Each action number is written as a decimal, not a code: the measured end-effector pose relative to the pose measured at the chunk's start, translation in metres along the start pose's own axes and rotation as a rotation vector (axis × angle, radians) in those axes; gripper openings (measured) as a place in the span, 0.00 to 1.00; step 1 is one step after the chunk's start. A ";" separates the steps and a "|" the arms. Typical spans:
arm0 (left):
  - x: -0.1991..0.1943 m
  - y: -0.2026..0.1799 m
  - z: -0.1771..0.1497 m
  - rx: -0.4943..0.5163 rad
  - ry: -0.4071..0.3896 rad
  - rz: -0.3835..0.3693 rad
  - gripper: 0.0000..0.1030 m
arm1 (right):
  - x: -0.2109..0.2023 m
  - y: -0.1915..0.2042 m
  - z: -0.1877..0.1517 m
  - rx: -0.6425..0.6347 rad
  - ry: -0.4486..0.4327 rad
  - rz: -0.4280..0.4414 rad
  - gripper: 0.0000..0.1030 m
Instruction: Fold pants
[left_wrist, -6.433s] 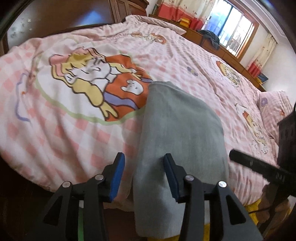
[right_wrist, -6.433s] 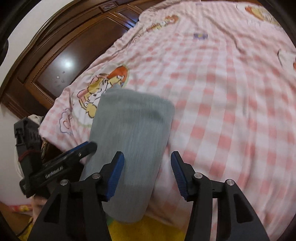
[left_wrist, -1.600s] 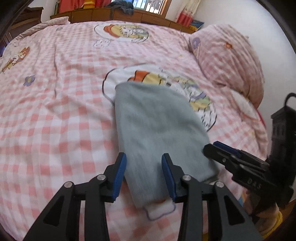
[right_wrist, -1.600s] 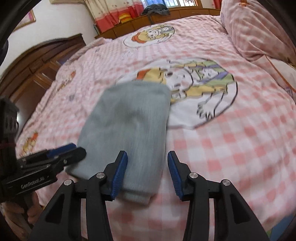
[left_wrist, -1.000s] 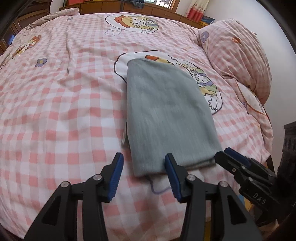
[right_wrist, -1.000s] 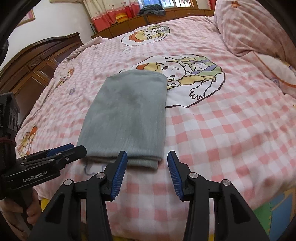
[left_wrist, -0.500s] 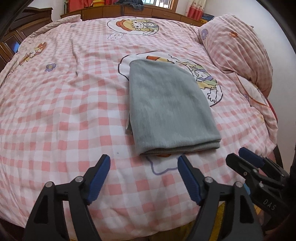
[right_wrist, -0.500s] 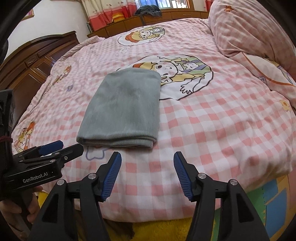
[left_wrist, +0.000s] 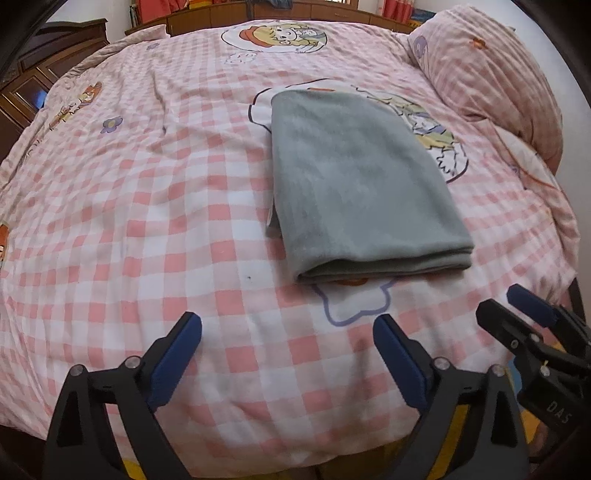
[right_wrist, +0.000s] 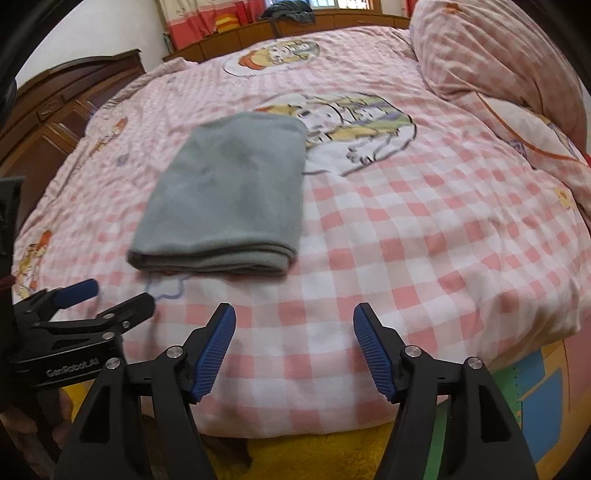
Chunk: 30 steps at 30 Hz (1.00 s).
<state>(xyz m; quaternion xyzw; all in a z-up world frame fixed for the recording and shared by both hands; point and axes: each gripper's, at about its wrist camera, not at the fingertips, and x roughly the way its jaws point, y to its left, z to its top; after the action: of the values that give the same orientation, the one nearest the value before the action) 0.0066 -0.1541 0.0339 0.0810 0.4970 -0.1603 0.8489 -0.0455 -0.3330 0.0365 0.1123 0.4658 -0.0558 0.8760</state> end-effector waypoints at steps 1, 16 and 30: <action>0.002 -0.001 -0.001 0.004 0.002 0.010 0.95 | 0.005 -0.002 -0.002 0.014 0.014 -0.004 0.66; 0.029 0.004 -0.003 -0.035 0.044 0.041 1.00 | 0.031 0.010 -0.011 -0.031 0.030 -0.054 0.82; 0.030 0.003 -0.003 -0.034 0.043 0.040 1.00 | 0.033 0.008 -0.009 -0.020 0.025 -0.042 0.83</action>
<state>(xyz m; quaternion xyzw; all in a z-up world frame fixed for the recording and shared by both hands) 0.0187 -0.1560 0.0065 0.0796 0.5161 -0.1331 0.8423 -0.0330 -0.3228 0.0057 0.0944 0.4796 -0.0679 0.8697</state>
